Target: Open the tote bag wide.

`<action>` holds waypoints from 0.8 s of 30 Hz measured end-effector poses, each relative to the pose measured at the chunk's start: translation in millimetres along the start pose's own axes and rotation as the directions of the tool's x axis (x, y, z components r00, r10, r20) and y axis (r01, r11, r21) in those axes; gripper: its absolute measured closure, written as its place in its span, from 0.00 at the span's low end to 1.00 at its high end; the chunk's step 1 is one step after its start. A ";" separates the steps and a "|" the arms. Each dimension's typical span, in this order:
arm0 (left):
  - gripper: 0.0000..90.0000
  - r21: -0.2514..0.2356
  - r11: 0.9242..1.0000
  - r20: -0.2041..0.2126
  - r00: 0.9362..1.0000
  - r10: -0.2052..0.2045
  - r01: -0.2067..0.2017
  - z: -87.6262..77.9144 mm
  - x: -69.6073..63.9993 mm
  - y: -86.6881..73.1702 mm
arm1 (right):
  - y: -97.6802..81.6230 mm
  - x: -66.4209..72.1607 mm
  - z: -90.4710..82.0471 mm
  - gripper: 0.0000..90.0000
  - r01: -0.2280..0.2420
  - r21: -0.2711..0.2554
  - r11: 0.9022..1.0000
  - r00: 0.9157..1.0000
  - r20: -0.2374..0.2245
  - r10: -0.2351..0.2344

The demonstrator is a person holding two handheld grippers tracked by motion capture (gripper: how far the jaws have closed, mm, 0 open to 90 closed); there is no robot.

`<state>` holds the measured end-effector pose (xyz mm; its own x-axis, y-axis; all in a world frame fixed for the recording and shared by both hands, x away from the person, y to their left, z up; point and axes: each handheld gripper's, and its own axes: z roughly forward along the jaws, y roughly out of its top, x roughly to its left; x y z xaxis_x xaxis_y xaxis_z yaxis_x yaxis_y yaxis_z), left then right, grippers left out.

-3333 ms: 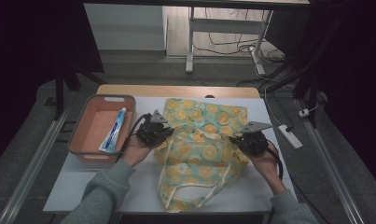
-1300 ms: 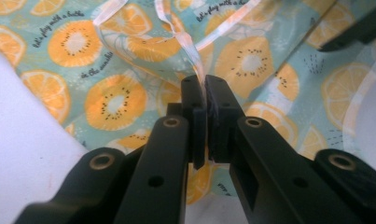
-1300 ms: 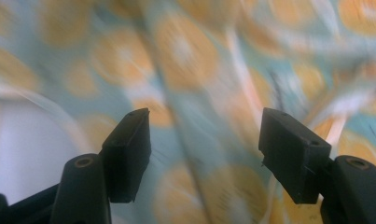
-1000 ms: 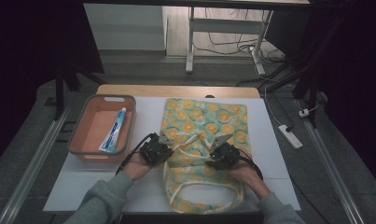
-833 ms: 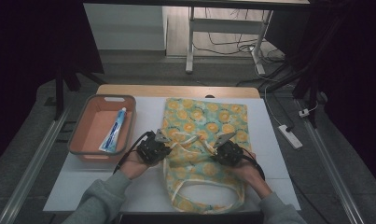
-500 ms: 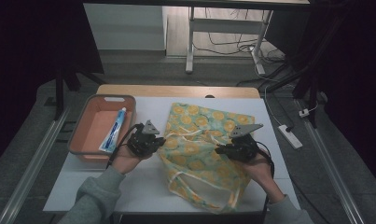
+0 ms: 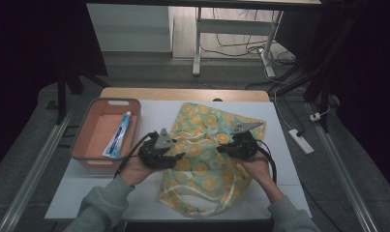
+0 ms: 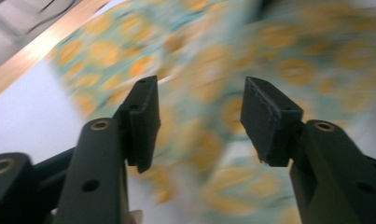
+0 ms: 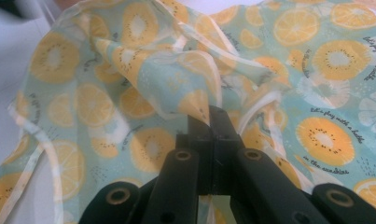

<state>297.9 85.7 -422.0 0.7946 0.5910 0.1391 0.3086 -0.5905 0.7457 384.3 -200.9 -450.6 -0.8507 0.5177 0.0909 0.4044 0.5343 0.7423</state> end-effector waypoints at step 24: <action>0.55 0.139 0.963 0.351 0.920 0.171 -0.232 122.9 -107.4 14.8 | -5.4 -4.5 -2.6 0.99 -0.014 -0.006 1.000 1.000 0.014 0.014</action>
<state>281.3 -54.1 -506.0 0.9680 0.2496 0.0267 0.1852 -0.7818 0.5954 385.1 -207.8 -453.3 -0.8403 0.5343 0.0921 0.4141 0.5230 0.7450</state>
